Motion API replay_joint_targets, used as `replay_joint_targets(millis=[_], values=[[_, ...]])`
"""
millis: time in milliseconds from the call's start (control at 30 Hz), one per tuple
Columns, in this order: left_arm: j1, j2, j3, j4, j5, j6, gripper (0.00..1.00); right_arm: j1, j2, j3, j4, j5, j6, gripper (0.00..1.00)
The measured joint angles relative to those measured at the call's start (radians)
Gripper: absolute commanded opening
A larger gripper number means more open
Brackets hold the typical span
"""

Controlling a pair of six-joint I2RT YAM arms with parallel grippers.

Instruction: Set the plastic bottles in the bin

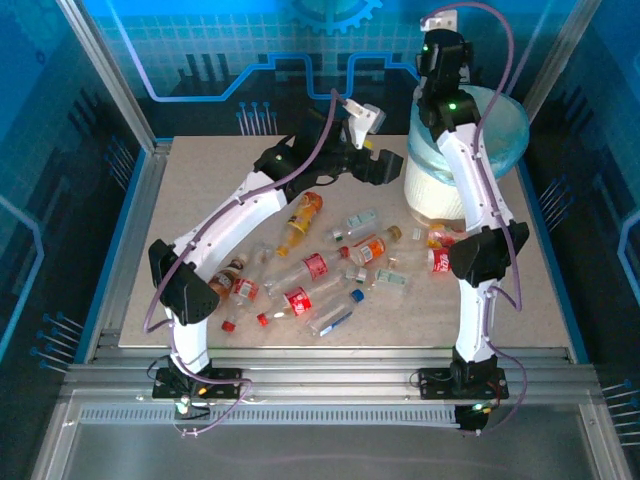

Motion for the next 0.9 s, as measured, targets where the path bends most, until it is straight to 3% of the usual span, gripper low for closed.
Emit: replay_joint_targets(millis=[400, 700, 800, 900], values=[[0.0, -0.026, -0.039, -0.003, -0.001, -0.002, 0.93, 0.003, -0.004, 0.053, -0.078, -0.002, 0.052, 0.63], [0.0, -0.203, -0.141, -0.047, -0.001, -0.067, 0.93, 0.096, -0.088, 0.169, -0.28, -0.08, 0.1, 0.63], [0.0, -0.281, -0.193, -0.076, 0.0, -0.098, 0.92, 0.15, -0.212, 0.064, -0.36, -0.151, 0.153, 0.64], [0.0, -0.359, -0.269, -0.129, 0.0, -0.123, 0.92, 0.218, -0.412, -0.192, -0.41, -0.241, 0.216, 0.64]])
